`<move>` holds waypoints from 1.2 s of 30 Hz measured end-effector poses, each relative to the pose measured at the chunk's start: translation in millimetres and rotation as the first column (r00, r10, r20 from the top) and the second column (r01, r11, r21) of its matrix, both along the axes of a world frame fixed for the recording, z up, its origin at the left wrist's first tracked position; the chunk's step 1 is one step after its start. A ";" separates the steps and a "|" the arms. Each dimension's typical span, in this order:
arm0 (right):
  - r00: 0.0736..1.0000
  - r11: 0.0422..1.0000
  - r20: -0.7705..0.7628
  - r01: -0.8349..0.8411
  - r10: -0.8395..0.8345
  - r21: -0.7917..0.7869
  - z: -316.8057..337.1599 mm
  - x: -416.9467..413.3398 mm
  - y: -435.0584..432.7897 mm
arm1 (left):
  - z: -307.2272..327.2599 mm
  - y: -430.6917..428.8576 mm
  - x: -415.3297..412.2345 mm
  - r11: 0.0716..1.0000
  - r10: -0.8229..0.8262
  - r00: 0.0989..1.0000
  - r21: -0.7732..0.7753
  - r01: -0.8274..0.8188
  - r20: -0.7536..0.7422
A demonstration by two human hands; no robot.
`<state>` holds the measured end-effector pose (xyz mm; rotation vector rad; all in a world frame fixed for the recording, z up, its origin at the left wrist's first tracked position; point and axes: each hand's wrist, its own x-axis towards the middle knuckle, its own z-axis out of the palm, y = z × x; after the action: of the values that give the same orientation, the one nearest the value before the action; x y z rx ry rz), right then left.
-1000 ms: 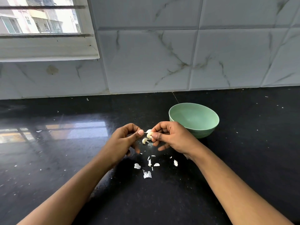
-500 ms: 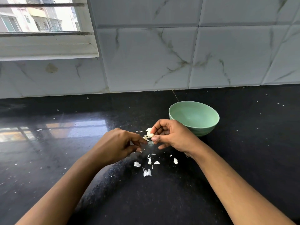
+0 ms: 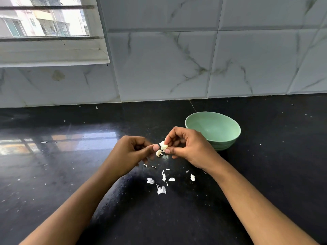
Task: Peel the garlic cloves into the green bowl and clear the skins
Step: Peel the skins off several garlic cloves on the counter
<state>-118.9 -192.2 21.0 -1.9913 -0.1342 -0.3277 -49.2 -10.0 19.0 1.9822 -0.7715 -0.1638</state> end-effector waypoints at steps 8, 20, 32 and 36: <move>0.970 0.950 0.242 0.089 -0.015 -0.298 -4.8 1.2 5.0 | -5.9 -13.2 -13.3 0.970 -0.057 0.910 -0.239 -0.047 -0.411; 0.981 0.970 0.191 0.024 0.023 -0.243 -6.9 0.6 8.2 | -5.9 -13.9 -13.1 0.971 0.043 0.919 -0.201 -0.131 -0.391; 0.999 0.975 0.007 -0.045 0.045 0.218 -6.9 2.3 8.8 | -8.0 -15.2 -12.0 0.954 0.021 0.907 -0.263 -0.144 -0.421; 0.999 0.955 -0.009 -0.037 0.041 0.294 -6.4 2.6 8.0 | -6.4 -12.4 -9.5 0.928 -0.047 0.898 -0.352 -0.123 -0.437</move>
<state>-116.3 -184.3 14.6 -1.6939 -0.1085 -0.2890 -58.6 -22.4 12.6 1.5163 -0.4263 -0.3982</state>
